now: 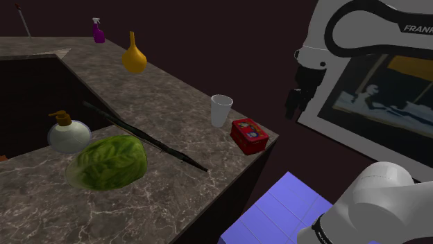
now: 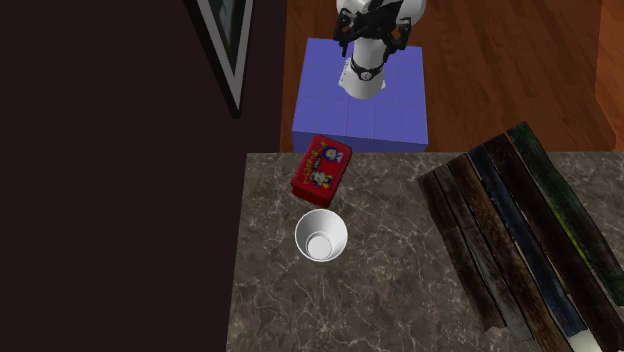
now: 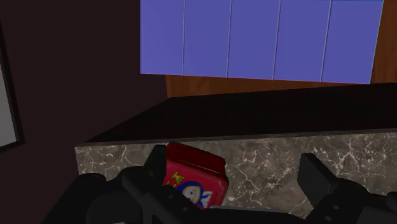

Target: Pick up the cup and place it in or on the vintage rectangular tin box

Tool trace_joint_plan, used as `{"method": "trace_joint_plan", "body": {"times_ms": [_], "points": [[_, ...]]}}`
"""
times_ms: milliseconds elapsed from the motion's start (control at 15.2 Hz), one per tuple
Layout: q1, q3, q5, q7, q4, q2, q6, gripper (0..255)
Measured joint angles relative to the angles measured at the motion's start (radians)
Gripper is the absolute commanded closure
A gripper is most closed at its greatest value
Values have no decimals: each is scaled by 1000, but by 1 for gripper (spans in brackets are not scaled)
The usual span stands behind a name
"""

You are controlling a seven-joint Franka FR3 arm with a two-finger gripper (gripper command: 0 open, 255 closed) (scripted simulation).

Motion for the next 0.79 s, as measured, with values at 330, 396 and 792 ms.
{"method": "trace_joint_plan", "body": {"times_ms": [330, 396, 792], "points": [[4, 8, 1, 21, 38, 114, 78, 0], [5, 10, 1, 27, 49, 150, 104, 0], [9, 20, -4, 61, 156, 383, 237, 0]]}}
